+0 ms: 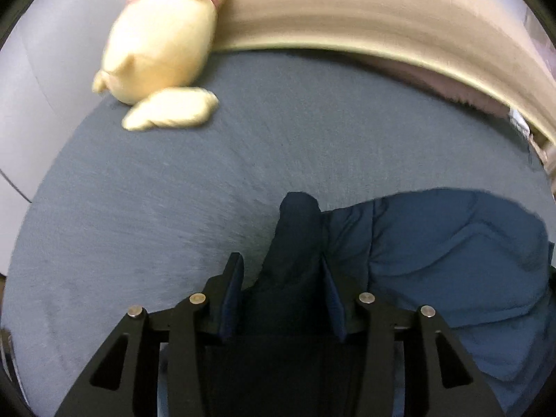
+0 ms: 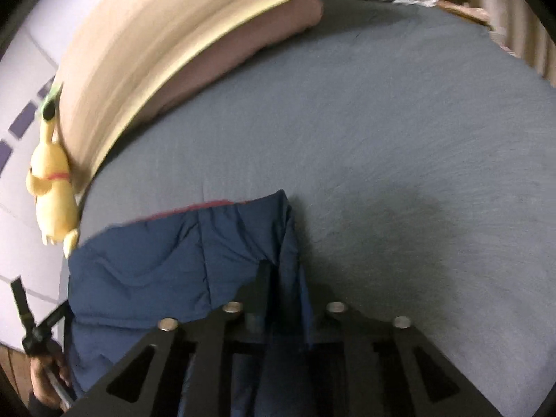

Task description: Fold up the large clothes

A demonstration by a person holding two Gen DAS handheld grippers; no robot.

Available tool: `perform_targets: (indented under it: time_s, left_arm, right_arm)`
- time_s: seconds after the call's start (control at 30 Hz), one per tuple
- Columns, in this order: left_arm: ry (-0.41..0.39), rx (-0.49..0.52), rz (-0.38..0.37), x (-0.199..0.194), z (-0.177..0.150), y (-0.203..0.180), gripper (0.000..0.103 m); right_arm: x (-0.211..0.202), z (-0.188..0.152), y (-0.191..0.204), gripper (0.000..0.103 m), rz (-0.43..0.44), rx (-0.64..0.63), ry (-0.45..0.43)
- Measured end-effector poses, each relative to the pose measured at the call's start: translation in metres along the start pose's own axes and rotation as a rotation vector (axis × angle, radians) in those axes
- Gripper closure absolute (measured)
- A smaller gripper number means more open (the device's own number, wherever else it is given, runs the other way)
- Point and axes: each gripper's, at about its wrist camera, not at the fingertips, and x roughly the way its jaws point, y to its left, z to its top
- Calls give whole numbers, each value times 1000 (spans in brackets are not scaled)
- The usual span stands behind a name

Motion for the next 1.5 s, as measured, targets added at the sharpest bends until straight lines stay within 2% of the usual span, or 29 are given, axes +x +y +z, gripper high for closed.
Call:
perform_targets:
  time_s: [0.07, 0.1, 0.17, 0.2, 0.23, 0.3, 0.37, 0.53, 0.6, 0.73, 0.87, 1.1, 1.23, 1.4, 1.47, 1.5]
  left_arm:
    - [-86, -18, 23, -31, 2, -1, 55]
    - [-118, -24, 26, -43, 2, -3, 51]
    - [-209, -13, -1, -73, 2, -22, 37]
    - [-227, 10, -13, -80, 1, -33, 32]
    - [-240, 36, -24, -85, -1, -45, 31]
    - [-251, 88, -58, -85, -8, -78, 31]
    - [-220, 99, -79, -70, -13, -96, 31]
    - [-87, 116, -35, -23, -24, -118, 29]
    - [-63, 102, -34, -14, -22, -117, 26]
    - [-31, 113, -19, 0, -25, -121, 21]
    - [-40, 122, -4, 5, -27, -127, 20]
    - [-49, 123, -5, 14, -24, -123, 18]
    - [-52, 122, -7, 19, -23, -121, 18]
    - [-56, 124, -5, 21, -22, -119, 18]
    - [-49, 117, -22, 22, -20, -117, 18]
    - [-39, 103, -64, 16, -16, -110, 18]
  right_arm:
    - [-26, 3, 8, 75, -48, -8, -84]
    - [-40, 5, 13, 73, -63, -5, -127]
    - [-59, 7, 31, 53, -12, 2, -183]
    - [-64, 6, 44, 33, 4, -12, -201]
    - [-67, 3, 60, 25, 17, -43, -221]
    - [-67, -6, 92, 25, 38, -120, -248]
    - [-49, -16, 122, 25, 51, -194, -227]
    - [10, -29, 155, 25, -39, -269, -161]
    - [35, -26, 155, 25, -72, -275, -96]
    - [59, -21, 155, 25, -106, -274, -60]
    - [71, -16, 158, 24, -113, -277, -51]
    - [78, -23, 154, 22, -93, -262, -64]
    - [64, -36, 142, 22, -87, -258, -74]
    - [64, -37, 141, 21, -89, -260, -80]
    - [64, -37, 142, 19, -87, -265, -70]
    - [61, -35, 141, 17, -77, -264, -60]
